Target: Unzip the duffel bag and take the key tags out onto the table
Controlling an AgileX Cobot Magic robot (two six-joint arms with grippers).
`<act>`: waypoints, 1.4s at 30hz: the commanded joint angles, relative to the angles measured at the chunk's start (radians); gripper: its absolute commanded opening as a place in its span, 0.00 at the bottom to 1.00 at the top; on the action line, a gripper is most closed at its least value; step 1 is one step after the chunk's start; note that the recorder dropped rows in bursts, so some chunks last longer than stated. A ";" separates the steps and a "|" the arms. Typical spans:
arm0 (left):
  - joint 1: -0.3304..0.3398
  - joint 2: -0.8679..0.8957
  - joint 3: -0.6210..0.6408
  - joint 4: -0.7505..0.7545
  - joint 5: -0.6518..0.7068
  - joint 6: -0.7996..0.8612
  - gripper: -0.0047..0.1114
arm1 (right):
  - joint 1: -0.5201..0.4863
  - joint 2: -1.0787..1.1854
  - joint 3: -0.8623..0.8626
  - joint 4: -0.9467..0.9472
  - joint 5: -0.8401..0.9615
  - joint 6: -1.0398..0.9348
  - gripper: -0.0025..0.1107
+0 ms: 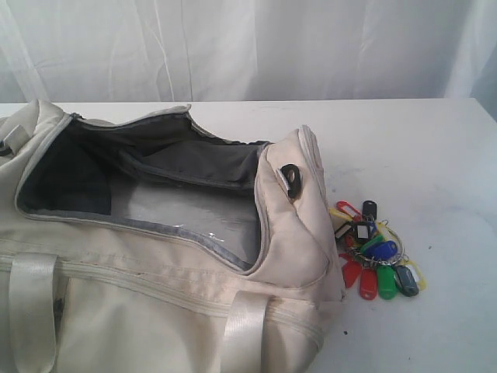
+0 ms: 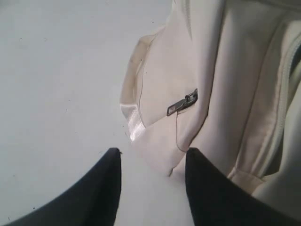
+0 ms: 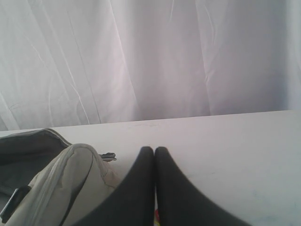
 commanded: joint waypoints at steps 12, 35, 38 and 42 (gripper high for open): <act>-0.008 -0.004 0.004 -0.007 0.005 0.002 0.45 | -0.003 -0.008 0.002 -0.005 -0.003 0.000 0.02; -0.008 -0.004 0.004 -0.007 0.005 0.002 0.45 | -0.003 -0.121 0.205 1.087 0.054 -1.306 0.02; -0.008 -0.004 0.004 -0.007 0.005 0.002 0.45 | -0.003 -0.153 0.266 1.166 0.054 -1.374 0.02; -0.008 -0.004 0.004 -0.007 0.005 0.002 0.45 | -0.003 -0.198 0.327 1.168 0.054 -1.445 0.02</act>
